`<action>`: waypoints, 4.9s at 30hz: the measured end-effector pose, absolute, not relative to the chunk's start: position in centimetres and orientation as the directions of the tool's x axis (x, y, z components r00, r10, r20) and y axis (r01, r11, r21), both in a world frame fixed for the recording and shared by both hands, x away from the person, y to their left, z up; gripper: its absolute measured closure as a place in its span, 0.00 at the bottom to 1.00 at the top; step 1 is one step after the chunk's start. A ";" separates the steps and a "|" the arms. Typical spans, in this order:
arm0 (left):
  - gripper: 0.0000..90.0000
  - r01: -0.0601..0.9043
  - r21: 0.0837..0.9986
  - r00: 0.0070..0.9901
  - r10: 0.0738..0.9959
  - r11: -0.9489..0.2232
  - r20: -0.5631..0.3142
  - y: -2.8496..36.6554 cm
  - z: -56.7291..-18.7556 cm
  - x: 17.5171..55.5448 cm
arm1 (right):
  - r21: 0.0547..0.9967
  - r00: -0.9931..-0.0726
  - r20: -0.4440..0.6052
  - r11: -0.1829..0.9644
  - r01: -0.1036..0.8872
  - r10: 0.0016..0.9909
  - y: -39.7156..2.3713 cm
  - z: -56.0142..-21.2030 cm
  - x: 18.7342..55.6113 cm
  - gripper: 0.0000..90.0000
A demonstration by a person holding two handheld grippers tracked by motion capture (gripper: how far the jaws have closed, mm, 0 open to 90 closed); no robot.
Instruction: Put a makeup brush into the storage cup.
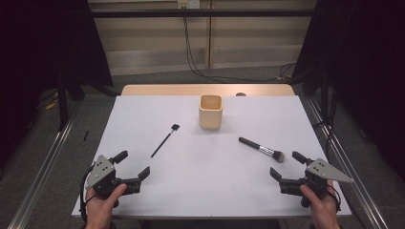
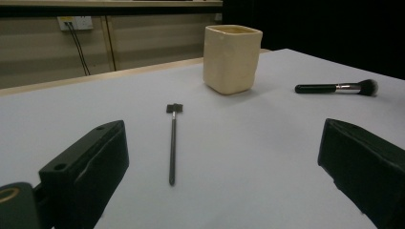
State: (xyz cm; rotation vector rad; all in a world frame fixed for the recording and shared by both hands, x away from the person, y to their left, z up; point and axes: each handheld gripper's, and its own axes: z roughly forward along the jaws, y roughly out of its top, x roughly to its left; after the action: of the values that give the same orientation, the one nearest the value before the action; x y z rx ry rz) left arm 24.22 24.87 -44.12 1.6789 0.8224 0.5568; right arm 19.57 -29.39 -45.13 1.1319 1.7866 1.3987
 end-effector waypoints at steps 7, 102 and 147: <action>0.04 0.254 0.958 0.634 0.771 -0.135 -0.059 24.9 -44.2 24.4 | 0.962 -0.458 0.056 0.075 0.263 0.887 -29.5 -45.2 19.7 0.00; 0.04 0.276 0.943 0.632 0.775 -0.186 -0.032 18.0 -39.7 40.0 | 0.954 -0.487 0.073 0.083 0.289 0.870 -29.1 -45.3 19.8 0.00; 0.09 0.660 0.476 0.679 0.733 -0.581 -0.048 15.6 -39.7 45.5 | 0.947 -0.491 0.062 0.105 0.304 0.869 -29.1 -45.4 19.8 0.00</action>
State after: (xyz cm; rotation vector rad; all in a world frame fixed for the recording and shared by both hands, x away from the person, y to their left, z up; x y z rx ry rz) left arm 45.50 15.59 -39.73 2.4313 1.0791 0.2113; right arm 19.78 -29.12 -45.36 1.1417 1.8599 1.3922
